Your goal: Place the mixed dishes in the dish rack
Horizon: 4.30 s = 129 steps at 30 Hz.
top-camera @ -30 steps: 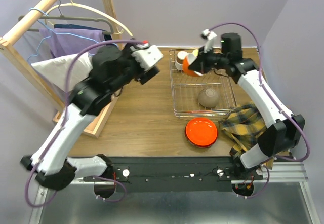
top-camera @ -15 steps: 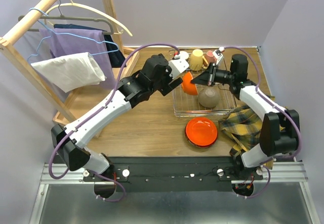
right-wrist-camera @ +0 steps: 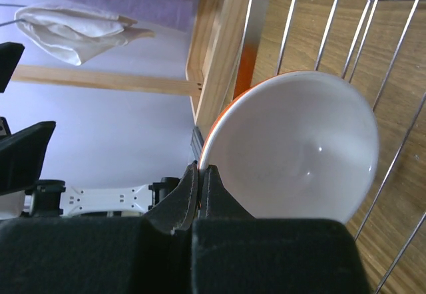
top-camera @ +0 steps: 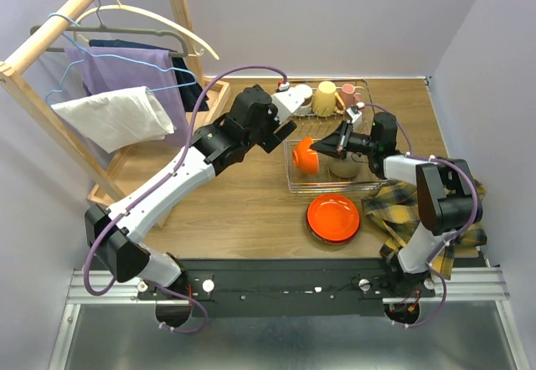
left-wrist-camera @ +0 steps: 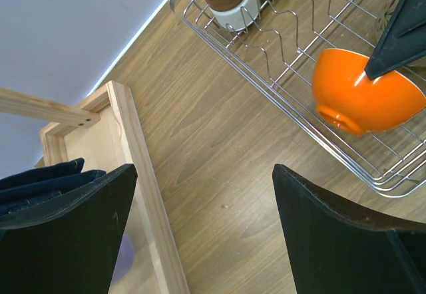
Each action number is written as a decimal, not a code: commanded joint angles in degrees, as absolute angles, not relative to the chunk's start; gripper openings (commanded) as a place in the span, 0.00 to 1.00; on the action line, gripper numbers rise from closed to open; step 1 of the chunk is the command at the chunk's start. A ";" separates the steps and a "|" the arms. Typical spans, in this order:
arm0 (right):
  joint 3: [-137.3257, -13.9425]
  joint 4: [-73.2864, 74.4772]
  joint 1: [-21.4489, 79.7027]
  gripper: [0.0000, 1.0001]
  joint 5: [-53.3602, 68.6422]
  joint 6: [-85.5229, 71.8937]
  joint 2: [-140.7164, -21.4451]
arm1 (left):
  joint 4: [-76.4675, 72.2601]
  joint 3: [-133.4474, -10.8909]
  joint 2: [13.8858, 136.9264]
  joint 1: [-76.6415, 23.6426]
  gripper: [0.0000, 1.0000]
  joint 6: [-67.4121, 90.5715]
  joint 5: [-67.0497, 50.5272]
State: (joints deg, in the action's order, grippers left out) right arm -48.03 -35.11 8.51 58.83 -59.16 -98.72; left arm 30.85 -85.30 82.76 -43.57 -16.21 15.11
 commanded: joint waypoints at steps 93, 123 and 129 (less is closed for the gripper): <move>-62.41 59.34 7.21 0.52 37.44 31.74 -76.47 | -4.57 -37.26 76.11 -48.51 0.85 48.15 -16.70; -58.80 50.01 7.12 0.53 33.84 24.78 -67.06 | 0.71 -47.72 95.45 -54.75 0.52 63.81 -5.53; -57.40 48.34 7.12 0.53 34.72 24.70 -66.36 | 1.57 -50.62 97.38 -56.86 0.51 62.84 -5.80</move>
